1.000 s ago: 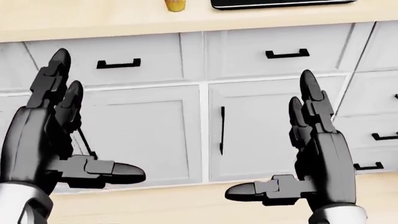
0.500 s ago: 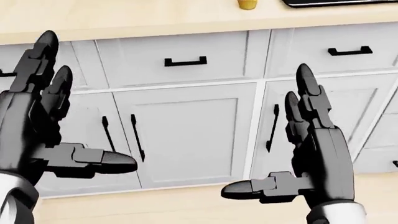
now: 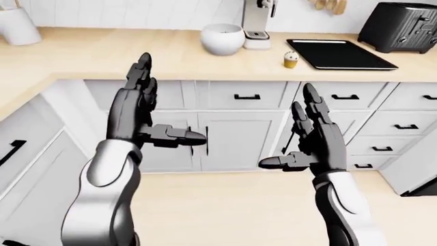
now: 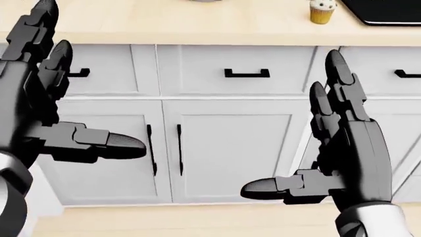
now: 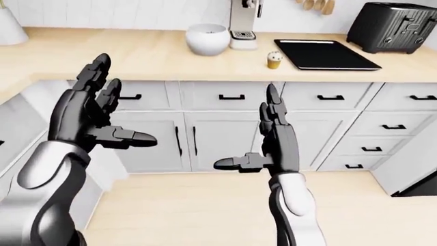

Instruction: Pick up the bowl with cake and place it on the tray. Pick up the cupcake and place it on the tray.

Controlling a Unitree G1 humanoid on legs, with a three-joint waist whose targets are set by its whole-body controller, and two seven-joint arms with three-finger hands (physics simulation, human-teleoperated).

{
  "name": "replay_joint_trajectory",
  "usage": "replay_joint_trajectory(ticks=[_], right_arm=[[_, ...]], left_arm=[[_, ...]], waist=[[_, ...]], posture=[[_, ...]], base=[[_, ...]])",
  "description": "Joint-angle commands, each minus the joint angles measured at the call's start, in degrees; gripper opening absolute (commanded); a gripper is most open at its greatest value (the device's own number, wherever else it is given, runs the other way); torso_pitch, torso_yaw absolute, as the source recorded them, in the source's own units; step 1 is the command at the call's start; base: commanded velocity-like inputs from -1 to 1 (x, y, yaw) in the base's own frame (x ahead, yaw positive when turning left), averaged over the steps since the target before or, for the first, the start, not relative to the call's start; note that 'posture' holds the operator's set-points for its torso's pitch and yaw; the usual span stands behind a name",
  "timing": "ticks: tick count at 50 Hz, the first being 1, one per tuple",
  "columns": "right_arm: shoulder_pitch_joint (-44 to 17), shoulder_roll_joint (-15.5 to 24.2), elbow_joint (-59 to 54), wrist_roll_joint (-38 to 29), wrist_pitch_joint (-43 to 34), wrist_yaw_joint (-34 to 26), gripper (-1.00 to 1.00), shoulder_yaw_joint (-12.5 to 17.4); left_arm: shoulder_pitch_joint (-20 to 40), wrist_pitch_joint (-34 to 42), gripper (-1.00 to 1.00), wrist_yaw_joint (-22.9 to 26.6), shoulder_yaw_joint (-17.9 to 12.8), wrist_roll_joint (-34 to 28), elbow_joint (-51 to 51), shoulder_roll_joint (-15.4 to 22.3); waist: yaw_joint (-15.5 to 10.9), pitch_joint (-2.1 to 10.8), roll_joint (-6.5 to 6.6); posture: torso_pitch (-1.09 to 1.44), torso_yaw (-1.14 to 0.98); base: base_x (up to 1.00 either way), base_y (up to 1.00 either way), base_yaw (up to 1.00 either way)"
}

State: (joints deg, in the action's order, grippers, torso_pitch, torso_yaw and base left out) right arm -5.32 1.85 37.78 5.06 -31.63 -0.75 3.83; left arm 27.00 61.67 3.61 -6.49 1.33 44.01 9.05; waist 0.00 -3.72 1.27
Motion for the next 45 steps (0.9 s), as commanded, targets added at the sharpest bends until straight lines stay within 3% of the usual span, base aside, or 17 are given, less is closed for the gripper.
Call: replay_joint_trajectory(ticks=[1,12,18,21,22,23,24,26,28,31,35,36,37,39,41,43,45], right_arm=[[-0.8,0.2,2.0,0.3,2.5,0.1,1.00,0.3],[-0.2,0.5,2.6,1.1,2.9,0.1,1.00,0.8],[-0.8,0.8,4.6,1.7,0.7,0.4,1.00,1.4],[-1.4,1.0,5.6,1.8,-0.3,0.6,1.00,1.7],[-1.5,1.1,5.8,1.8,-0.6,0.6,1.00,1.8],[-1.5,1.2,6.4,2.0,-1.0,0.7,1.00,2.0],[-1.5,1.2,6.6,2.2,-1.2,0.6,1.00,2.2],[-1.8,1.3,7.0,2.2,-1.3,0.7,1.00,2.4],[-1.8,1.5,7.2,2.1,-1.1,0.6,1.00,2.3],[-2.0,1.5,7.9,1.9,-1.8,0.8,1.00,2.2],[-2.1,1.6,8.4,1.2,-2.1,0.7,1.00,1.7],[-2.2,1.6,9.0,1.1,-2.8,0.8,1.00,1.5],[-2.2,1.5,8.5,1.0,-2.2,0.7,1.00,1.6],[-2.2,1.3,8.9,1.2,-2.4,0.4,1.00,1.2],[-2.1,1.2,9.2,1.3,-2.5,0.4,1.00,1.1],[-2.4,1.2,10.4,1.4,-3.6,0.6,1.00,1.2],[-2.7,1.3,11.0,1.5,-4.2,0.6,1.00,1.5]], left_arm=[[1.7,-1.5,1.00,-0.1,0.2,-0.1,1.7,0.1],[2.5,-0.7,1.00,0.3,0.7,-0.8,1.9,0.0],[3.6,0.4,1.00,0.5,0.5,-0.8,2.2,0.2],[5.1,1.8,1.00,0.4,0.4,-0.8,2.4,0.4],[5.5,2.0,1.00,0.5,0.3,-0.8,2.4,0.5],[5.6,1.9,1.00,0.5,0.2,-0.8,2.3,0.6],[5.5,1.8,1.00,0.5,0.2,-0.7,2.3,0.6],[5.5,1.8,1.00,0.5,-0.2,-0.6,2.4,0.8],[5.8,2.6,1.00,0.4,-0.5,-0.3,3.0,1.0],[6.2,4.4,1.00,0.4,-1.0,0.2,4.7,1.4],[6.3,5.4,1.00,0.5,-2.3,1.0,5.9,2.1],[6.5,5.8,1.00,0.4,-2.6,1.3,6.2,2.2],[6.5,5.9,1.00,0.3,-2.8,1.5,6.3,2.3],[6.4,6.2,1.00,0.0,-3.3,2.1,6.7,2.5],[6.4,6.2,1.00,-0.1,-3.9,2.8,6.9,2.9],[6.6,7.1,1.00,-0.4,-4.3,3.5,7.6,3.2],[6.7,7.3,1.00,-0.7,-4.7,4.1,7.8,3.4]], waist=[[0.2,0.87,0.63],[-1.7,1.98,1.43],[-3.2,3.12,-1.27],[-3.0,3.47,-5.80],[-2.4,2.11,-4.39],[-3.0,0.81,-5.66],[-2.1,1.84,-5.82],[-2.2,1.39,-6.24],[-1.6,2.31,-5.75],[-0.6,1.71,-4.35],[-0.4,2.79,-0.71],[-1.2,0.99,0.04],[-0.4,1.11,-2.14],[-1.2,1.92,0.22],[-3.3,1.40,-0.73],[-2.2,1.97,-0.06],[-1.3,2.04,-1.70]], posture=[[0.00,0.00],[0.00,0.00],[0.00,0.00],[0.00,0.00],[0.00,0.00],[0.00,0.00],[0.00,0.00],[0.00,0.00],[0.00,0.00],[0.00,0.00],[0.00,0.00],[0.00,0.00],[0.00,0.00],[0.00,0.00],[0.00,0.00],[0.00,0.00],[0.00,0.00]], base=[[0.62,-0.25,0.00],[0.61,-0.43,0.00],[0.61,-0.40,0.00],[0.62,-0.27,0.00],[0.62,-0.12,0.00],[0.62,-0.08,0.00],[0.62,-0.08,0.00],[0.43,0.00,0.00],[0.07,0.00,0.00],[0.00,0.00,0.00],[0.00,0.06,0.00],[0.00,0.34,0.00],[0.00,0.44,0.00],[0.00,0.46,0.00],[0.00,0.45,0.50],[0.00,0.00,1.00],[0.00,0.00,1.00]])
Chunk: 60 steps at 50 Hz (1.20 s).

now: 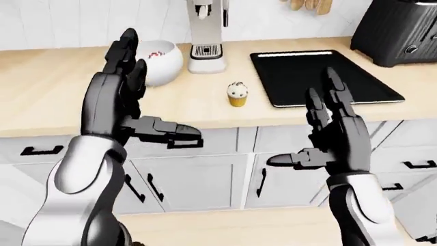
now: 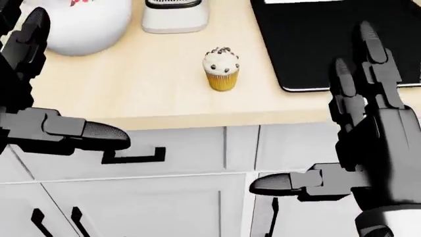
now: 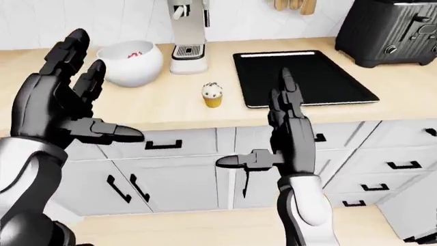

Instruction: Pick up the bowl with cake and place it on the tray. Pick up the cupcake and place it on the tray.

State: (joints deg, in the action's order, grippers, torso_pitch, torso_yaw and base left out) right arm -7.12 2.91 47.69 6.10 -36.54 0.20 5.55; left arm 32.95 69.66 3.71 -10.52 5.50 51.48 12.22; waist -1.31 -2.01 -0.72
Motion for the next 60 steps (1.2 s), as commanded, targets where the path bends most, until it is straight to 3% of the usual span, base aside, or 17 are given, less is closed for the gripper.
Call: replay_joint_trajectory(ticks=[1,2,7,8,12,15,19,23,28,34,36,39,44,47,56,57,60], right_arm=[[-1.0,0.3,1.7,0.5,0.1,-0.2,1.00,-0.3],[-0.9,0.3,1.8,0.5,0.2,-0.3,1.00,-0.3],[-1.5,0.6,2.2,0.4,-0.3,-0.4,1.00,0.0],[-1.7,0.6,2.9,0.8,-1.0,-0.3,1.00,0.5],[-1.7,0.8,2.9,0.9,-0.5,-0.1,1.00,1.0],[-2.0,1.0,3.8,1.3,-1.3,0.2,1.00,1.9],[-2.0,1.2,3.6,1.6,-1.0,0.4,1.00,2.3],[-2.2,1.3,3.8,2.0,-1.2,0.8,1.00,2.7],[-1.8,1.4,3.9,2.5,-0.9,1.1,1.00,3.0],[-1.6,1.7,4.2,3.5,-0.7,1.0,1.00,4.2],[-1.4,1.7,3.9,3.7,-0.2,1.0,1.00,4.4],[-1.2,1.6,4.3,4.4,-0.1,1.3,1.00,4.7],[-1.2,1.9,4.7,6.2,-0.5,2.0,1.00,5.9],[-0.8,2.0,4.6,6.4,-0.1,2.2,1.00,5.9],[-0.7,2.5,4.7,7.9,0.2,2.7,1.00,7.2],[-0.9,2.6,5.0,8.1,-0.3,3.0,1.00,7.2],[-0.7,2.6,3.8,8.5,1.2,2.9,1.00,7.6]], left_arm=[[1.0,-0.1,1.00,-1.0,-0.8,0.3,0.7,0.4],[0.9,-0.1,1.00,-1.1,-1.0,0.5,0.9,0.5],[1.1,0.0,1.00,-1.5,-1.8,1.7,0.9,1.1],[1.6,0.8,1.00,-1.7,-2.0,2.1,1.2,1.4],[1.9,0.6,1.00,-2.3,-2.2,3.0,0.7,2.0],[2.5,1.4,1.00,-2.8,-1.9,3.4,1.0,2.2],[2.7,0.9,1.00,-3.0,-1.6,3.5,0.3,2.4],[2.8,0.8,1.00,-3.2,-1.4,3.6,0.2,2.5],[2.1,-0.2,1.00,-3.3,-0.7,3.3,-0.3,2.2],[3.1,0.5,1.00,-3.4,-0.3,3.1,-0.3,2.1],[2.8,0.2,1.00,-3.3,-0.3,3.0,-0.3,2.0],[2.7,0.1,1.00,-3.1,-0.3,2.8,-0.3,2.0],[2.8,0.5,1.00,-3.1,-0.2,2.6,0.1,1.9],[2.5,-0.4,1.00,-3.0,0.2,2.3,-0.6,1.8],[3.1,0.2,1.00,-2.7,0.2,1.8,-0.3,1.7],[3.1,0.2,1.00,-2.7,0.2,1.7,-0.4,1.8],[3.8,1.1,1.00,-2.6,0.0,1.8,0.0,1.9]], waist=[[0.5,0.94,-1.57],[1.7,1.64,-4.78],[2.0,2.18,-2.79],[0.8,1.40,-3.97],[2.0,0.20,-0.79],[2.0,1.05,4.06],[1.5,1.43,2.60],[1.3,0.10,-1.33],[1.4,1.12,-1.59],[1.9,0.21,2.01],[2.1,1.64,5.58],[1.8,-0.01,4.44],[1.3,1.12,4.49],[1.0,-0.32,3.35],[-0.1,0.53,1.14],[0.0,-0.65,0.48],[1.8,1.17,-0.94]], posture=[[0.00,0.00],[0.00,0.00],[0.00,0.00],[0.00,0.00],[0.00,0.00],[0.00,0.00],[0.00,0.00],[0.00,0.00],[0.00,0.00],[0.00,0.00],[0.00,0.00],[0.00,0.00],[0.00,0.00],[0.00,0.00],[0.00,0.00],[0.00,0.00],[0.00,0.00]], base=[[0.00,0.00,1.00],[0.00,0.00,1.00],[0.00,0.10,0.80],[0.00,0.00,0.00],[0.00,0.00,0.00],[0.00,0.08,0.00],[0.03,0.15,0.00],[0.08,0.23,0.00],[0.11,0.24,0.00],[0.18,0.30,0.00],[0.21,0.39,0.00],[0.21,0.27,0.00],[0.12,0.00,0.00],[0.33,-0.03,0.00],[0.34,-0.03,0.00],[0.02,0.00,0.00],[0.00,-0.07,-0.32]])
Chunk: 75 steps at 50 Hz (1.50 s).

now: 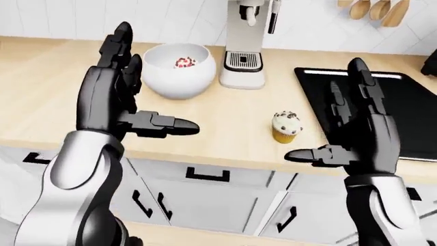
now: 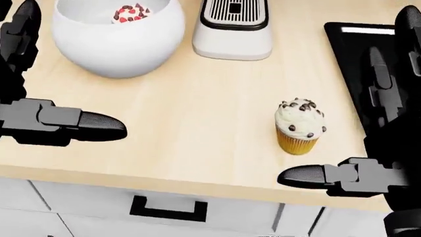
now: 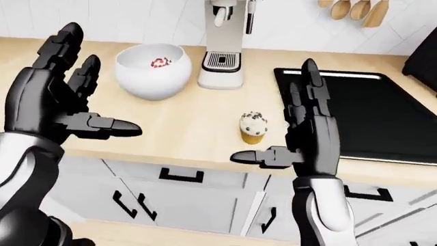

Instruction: Pick up the bowl with cake and place it on the tray. Pick up the cupcake and place it on the tray.

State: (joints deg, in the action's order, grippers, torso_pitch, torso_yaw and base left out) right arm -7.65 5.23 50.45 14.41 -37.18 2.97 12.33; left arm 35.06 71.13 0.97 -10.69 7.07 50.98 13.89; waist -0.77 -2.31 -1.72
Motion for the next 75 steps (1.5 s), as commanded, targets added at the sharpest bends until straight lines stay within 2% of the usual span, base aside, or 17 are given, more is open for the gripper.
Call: replay_joint_trajectory(ticks=[1,4,9,12,14,15,16,19,21,23,24,31,40,47,54,63,75], right_arm=[[0.0,0.4,1.3,0.4,1.7,0.2,1.00,0.8],[0.3,0.9,2.2,-0.4,1.4,0.2,1.00,0.0],[0.1,0.7,2.2,-1.7,1.5,-0.4,1.00,-0.5],[-0.1,0.6,2.1,-2.3,1.6,-0.5,1.00,-0.8],[-0.4,0.5,2.8,-2.2,0.7,-0.3,1.00,-0.7],[-0.6,0.5,3.3,-2.0,0.2,-0.2,1.00,-0.5],[-0.6,0.5,3.3,-2.0,0.2,-0.2,1.00,-0.5],[-0.3,0.4,3.5,-1.7,0.4,-0.4,1.00,-0.1],[0.0,0.5,3.6,-1.0,0.7,-0.8,1.00,0.7],[0.1,0.8,4.5,-0.2,0.0,-0.7,1.00,1.8],[0.0,1.0,5.4,0.4,-1.0,-0.6,1.00,2.4],[0.4,1.9,6.4,1.9,-2.0,-0.9,1.00,4.4],[1.3,4.4,9.5,6.7,-4.5,0.4,1.00,8.3],[3.0,12.9,9.5,16.4,-2.3,9.1,1.00,8.2],[3.2,15.1,9.5,19.8,-1.8,11.9,1.00,8.8],[2.7,14.5,9.5,19.5,-2.2,11.6,1.00,8.7],[3.8,16.5,9.5,21.9,-0.5,14.1,1.00,8.3]], left_arm=[[2.2,0.2,1.00,0.3,-0.1,0.3,0.7,0.3],[2.9,1.7,1.00,0.4,-1.0,0.9,1.9,0.7],[4.5,5.0,1.00,0.4,-2.8,2.1,4.1,1.5],[5.9,7.2,1.00,0.5,-4.5,3.3,5.3,2.3],[5.7,7.1,1.00,0.3,-4.7,3.6,5.4,2.5],[5.9,7.4,1.00,0.1,-4.7,3.8,5.4,2.6],[5.9,7.5,1.00,0.0,-4.8,4.0,5.4,2.6],[6.0,7.0,1.00,-0.4,-4.6,4.3,4.9,2.8],[6.3,6.8,1.00,-0.5,-4.5,4.6,4.5,3.1],[6.5,6.8,1.00,-0.8,-4.2,4.8,4.2,3.3],[7.0,6.9,1.00,-0.9,-4.0,4.8,4.0,3.6],[9.4,4.3,1.00,-0.8,-0.9,2.5,-0.9,6.0],[14.3,5.0,1.00,2.8,2.0,-2.1,-4.4,8.6],[13.8,-1.8,1.00,9.1,7.8,-13.3,-12.5,9.8],[14.4,-12.6,1.00,21.7,13.3,-32.6,-21.0,8.3],[14.0,-31.1,1.00,38.0,12.5,-57.5,-28.3,0.6],[15.9,-45.9,1.00,34.6,9.4,-61.8,-43.2,-2.8]], waist=[[1.0,1.75,0.59],[0.3,-0.25,-0.52],[1.4,-1.03,-0.61],[1.8,-0.43,0.52],[2.1,0.63,3.20],[1.8,1.98,2.00],[1.2,0.33,1.97],[0.4,-1.54,2.22],[0.5,0.35,1.21],[0.0,-0.25,-0.83],[0.0,-0.13,0.58],[0.5,1.11,1.01],[0.7,0.97,0.60],[0.5,0.98,0.28],[0.2,0.63,-0.48],[-0.1,0.56,-1.29],[-0.2,1.04,-1.66]], posture=[[0.00,0.00],[0.00,0.00],[0.00,0.00],[0.00,0.00],[0.00,0.00],[0.00,0.00],[0.00,0.00],[0.00,0.00],[0.00,0.00],[0.00,0.00],[0.00,0.00],[0.00,0.00],[0.00,0.00],[0.00,0.00],[0.00,0.00],[0.00,0.00],[0.00,0.00]], base=[[0.00,0.00,-1.00],[0.00,0.00,-0.62],[0.00,0.00,0.00],[0.00,0.00,0.00],[0.00,0.00,0.00],[0.27,0.00,0.00],[0.32,0.00,0.00],[0.16,0.00,0.00],[0.00,0.00,0.00],[0.00,0.00,0.00],[0.00,0.00,0.00],[0.00,0.00,0.00],[0.00,0.00,0.00],[0.00,0.00,0.00],[0.00,0.00,0.00],[0.00,0.00,0.00],[0.00,0.00,0.00]])
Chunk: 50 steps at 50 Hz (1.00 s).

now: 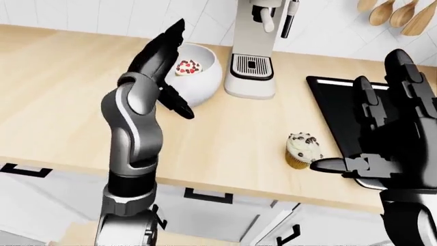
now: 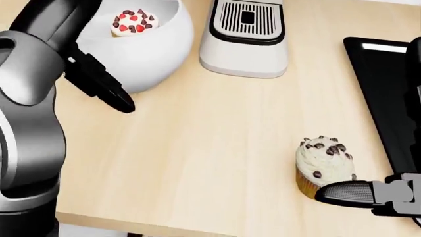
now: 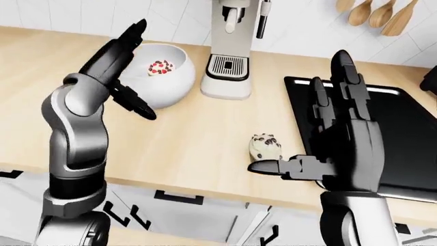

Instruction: Pick up the bowl with cake and place it on the tray. Pick up the cupcake and place it on the tray.

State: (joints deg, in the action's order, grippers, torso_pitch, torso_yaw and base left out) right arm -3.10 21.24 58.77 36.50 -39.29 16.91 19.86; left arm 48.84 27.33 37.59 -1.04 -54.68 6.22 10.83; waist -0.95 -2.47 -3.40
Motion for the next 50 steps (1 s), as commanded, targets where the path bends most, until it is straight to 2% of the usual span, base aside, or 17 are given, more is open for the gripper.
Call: replay_joint_trajectory(ticks=[1,4,9,20,31,32,34,35,36,37,42,43,50], right_arm=[[-0.9,0.4,1.2,-0.4,1.6,0.0,1.00,0.8],[-1.3,0.0,1.2,-0.6,1.1,-0.3,1.00,0.9],[-1.3,0.5,1.2,0.2,1.3,0.1,1.00,1.2],[-1.1,-0.3,1.2,-0.6,1.1,-0.8,1.00,1.5],[-0.7,-0.5,1.2,-0.9,1.5,-1.0,1.00,1.4],[-0.7,-0.6,1.2,-1.0,1.5,-1.1,1.00,1.4],[-0.6,-0.8,1.2,-1.3,1.5,-1.3,1.00,1.3],[-0.6,-1.0,1.2,-1.4,1.5,-1.4,1.00,1.3],[-0.7,-1.0,1.2,-1.6,1.4,-1.5,1.00,1.3],[-0.7,-1.0,1.2,-1.6,1.4,-1.6,1.00,1.3],[-0.6,-0.8,1.2,-1.3,1.5,-1.5,1.00,1.4],[-0.6,-0.5,1.2,-1.0,1.6,-1.2,1.00,1.4],[-0.4,0.1,1.2,-0.4,1.9,-0.6,1.00,1.5]], left_arm=[[2.2,-3.2,1.00,-3.0,-0.1,-0.1,0.0,0.5],[2.2,-4.9,1.00,-4.1,0.1,-0.8,-2.3,0.6],[2.9,-9.3,1.00,-8.9,-0.6,-0.4,-10.2,1.6],[1.7,-14.6,1.00,-14.5,-0.3,-2.4,-18.7,2.6],[1.1,-17.5,1.00,-17.8,0.1,-4.5,-24.7,2.6],[1.1,-17.6,0.94,-17.8,0.1,-4.6,-24.8,2.5],[1.0,-17.9,0.59,-17.8,0.2,-4.9,-25.1,2.5],[1.0,-17.9,0.55,-17.8,0.2,-5.0,-25.1,2.4],[0.9,-18.1,0.25,-17.9,0.2,-5.1,-25.2,2.4],[1.0,-18.2,0.15,-17.9,0.2,-5.1,-25.2,2.4],[0.7,-18.2,-0.01,-17.5,0.1,-5.9,-24.4,2.4],[0.6,-18.2,-0.14,-17.3,0.1,-6.1,-24.0,2.4],[0.7,-18.3,-0.31,-17.1,0.2,-6.5,-23.7,2.2]], waist=[[0.0,1.27,0.03],[0.1,1.36,0.07],[0.1,1.56,0.15],[0.3,1.95,0.43],[0.3,2.30,0.84],[0.3,2.32,0.89],[0.3,2.34,0.95],[0.3,2.36,0.97],[0.4,2.38,0.99],[0.4,2.40,1.01],[0.4,2.45,1.09],[0.3,2.46,1.08],[0.4,2.49,1.04]], posture=[[0.00,0.00],[0.00,0.00],[0.00,0.00],[0.00,0.00],[0.00,0.00],[0.00,0.00],[0.00,0.00],[0.00,0.00],[0.00,0.00],[0.00,0.00],[0.00,0.00],[0.00,0.00],[0.00,0.00]], base=[[0.00,0.00,0.00],[0.00,0.00,0.00],[0.00,0.00,0.00],[0.00,0.00,0.00],[0.00,0.00,0.00],[0.00,0.00,0.00],[0.00,0.00,0.00],[0.00,0.00,0.00],[0.00,0.00,0.00],[0.00,0.00,0.00],[0.00,0.00,0.00],[0.00,0.00,0.00],[0.00,0.00,0.00]])
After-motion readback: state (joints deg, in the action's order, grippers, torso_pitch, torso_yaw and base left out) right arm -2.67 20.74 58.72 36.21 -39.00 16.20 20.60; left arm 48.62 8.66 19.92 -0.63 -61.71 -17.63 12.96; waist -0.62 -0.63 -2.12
